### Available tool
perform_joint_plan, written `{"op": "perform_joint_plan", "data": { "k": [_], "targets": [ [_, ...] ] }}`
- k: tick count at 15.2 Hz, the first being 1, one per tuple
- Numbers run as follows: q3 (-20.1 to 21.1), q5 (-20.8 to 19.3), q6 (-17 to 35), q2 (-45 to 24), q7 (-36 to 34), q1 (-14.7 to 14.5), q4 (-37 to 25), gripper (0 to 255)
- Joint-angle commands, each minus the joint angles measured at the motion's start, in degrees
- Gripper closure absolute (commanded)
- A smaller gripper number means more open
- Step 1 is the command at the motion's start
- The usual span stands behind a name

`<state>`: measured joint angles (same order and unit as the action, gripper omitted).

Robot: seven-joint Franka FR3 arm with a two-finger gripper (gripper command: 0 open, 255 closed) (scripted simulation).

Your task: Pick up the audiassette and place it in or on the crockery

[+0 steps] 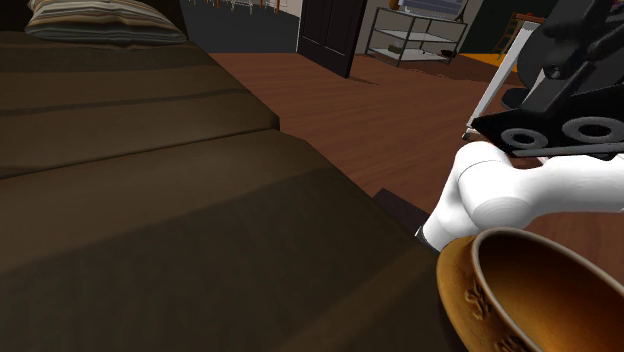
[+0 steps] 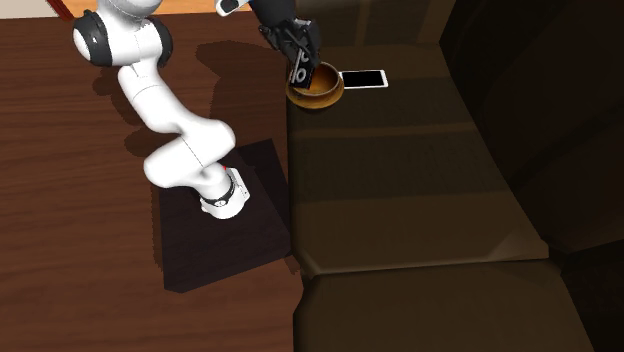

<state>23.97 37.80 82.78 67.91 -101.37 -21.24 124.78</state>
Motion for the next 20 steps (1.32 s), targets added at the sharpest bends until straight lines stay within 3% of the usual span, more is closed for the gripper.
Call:
{"op": "perform_joint_plan", "data": {
  "k": [1, 5, 20],
  "targets": [
    [2.5, 1.9, -0.1, 0.2, -2.8, 0.0, -1.5, 255],
    [7.6, 5.4, -0.3, -0.1, -8.3, 0.6, -5.8, 255],
    [11.4, 9.5, 5.4, 7.7, -6.4, -2.4, 7.6, 255]
  ]
}}
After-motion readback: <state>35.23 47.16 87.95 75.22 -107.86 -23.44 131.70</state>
